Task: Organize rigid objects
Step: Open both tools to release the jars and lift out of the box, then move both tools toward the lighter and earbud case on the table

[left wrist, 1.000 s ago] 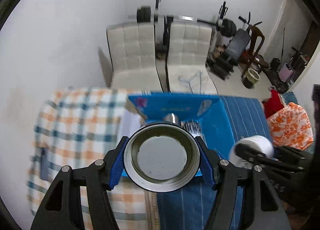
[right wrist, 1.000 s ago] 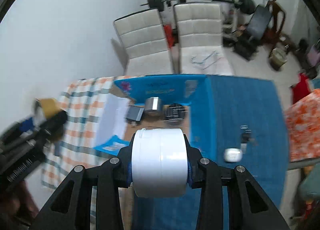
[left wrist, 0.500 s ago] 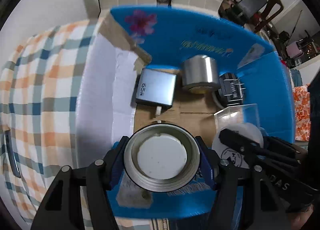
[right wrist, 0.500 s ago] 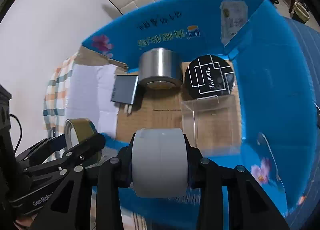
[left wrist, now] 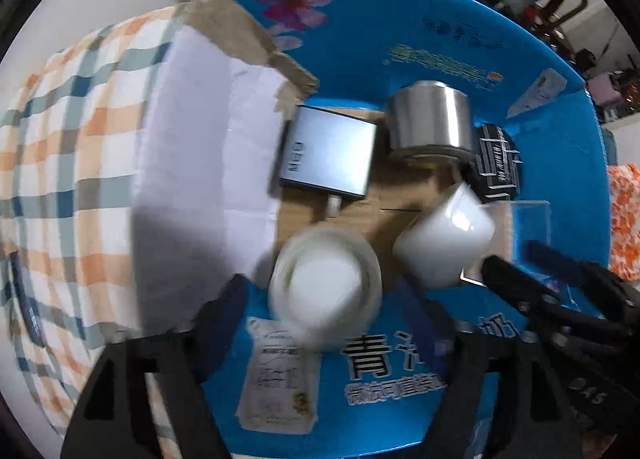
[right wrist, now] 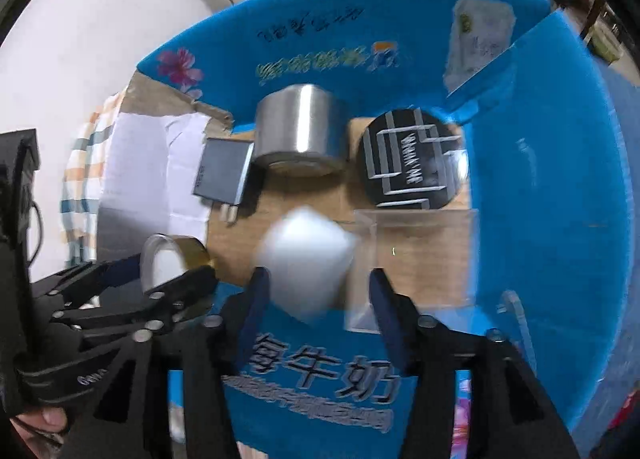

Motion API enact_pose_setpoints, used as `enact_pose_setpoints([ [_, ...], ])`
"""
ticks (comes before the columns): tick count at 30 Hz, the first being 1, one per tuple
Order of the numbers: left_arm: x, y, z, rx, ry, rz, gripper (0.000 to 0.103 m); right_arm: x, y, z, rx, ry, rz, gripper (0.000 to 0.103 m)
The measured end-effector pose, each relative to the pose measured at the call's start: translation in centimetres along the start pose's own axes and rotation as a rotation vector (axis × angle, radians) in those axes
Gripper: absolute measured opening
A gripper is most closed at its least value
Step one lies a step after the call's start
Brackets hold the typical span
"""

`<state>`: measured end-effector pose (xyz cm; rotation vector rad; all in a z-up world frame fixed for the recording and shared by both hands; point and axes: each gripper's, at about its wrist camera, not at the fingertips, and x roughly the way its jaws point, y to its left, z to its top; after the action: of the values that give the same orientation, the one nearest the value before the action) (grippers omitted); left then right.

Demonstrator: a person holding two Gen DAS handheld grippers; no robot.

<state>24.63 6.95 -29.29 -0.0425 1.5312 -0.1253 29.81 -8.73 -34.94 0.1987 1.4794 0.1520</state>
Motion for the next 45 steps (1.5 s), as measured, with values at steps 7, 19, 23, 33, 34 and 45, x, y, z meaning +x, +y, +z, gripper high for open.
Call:
enact_pose_setpoints([
  [7,-1.5,-0.6,-1.4,0.012,-0.034,0.030,0.103,-2.1,-1.6,-1.3,-0.014,-0.044,-0.152,0.090],
  [19,-12.1,-4.6,-5.4,0.058,-0.231,0.089,0.103,-8.5,-1.3,-5.0,-0.041,-0.103,-0.193,0.090],
  [23,-16.7,-5.2,-7.1,0.048,-0.299,0.092,0.103,-14.0,-0.3,-6.7,-0.058,-0.197,-0.200,0.090],
  [33,-25.2,-6.1,-11.4,0.032,-0.453,0.101,0.103,-26.1,2.3,-10.5,-0.088,-0.404,-0.167,0.090],
  [34,-25.9,-6.1,-11.6,0.030,-0.466,0.101,0.103,-27.1,2.6,-10.9,-0.095,-0.416,-0.170,0.090],
  [45,-27.0,-8.1,-12.3,0.054,-0.518,0.105,0.103,-31.0,1.9,-12.6,-0.076,-0.427,-0.097,0.090],
])
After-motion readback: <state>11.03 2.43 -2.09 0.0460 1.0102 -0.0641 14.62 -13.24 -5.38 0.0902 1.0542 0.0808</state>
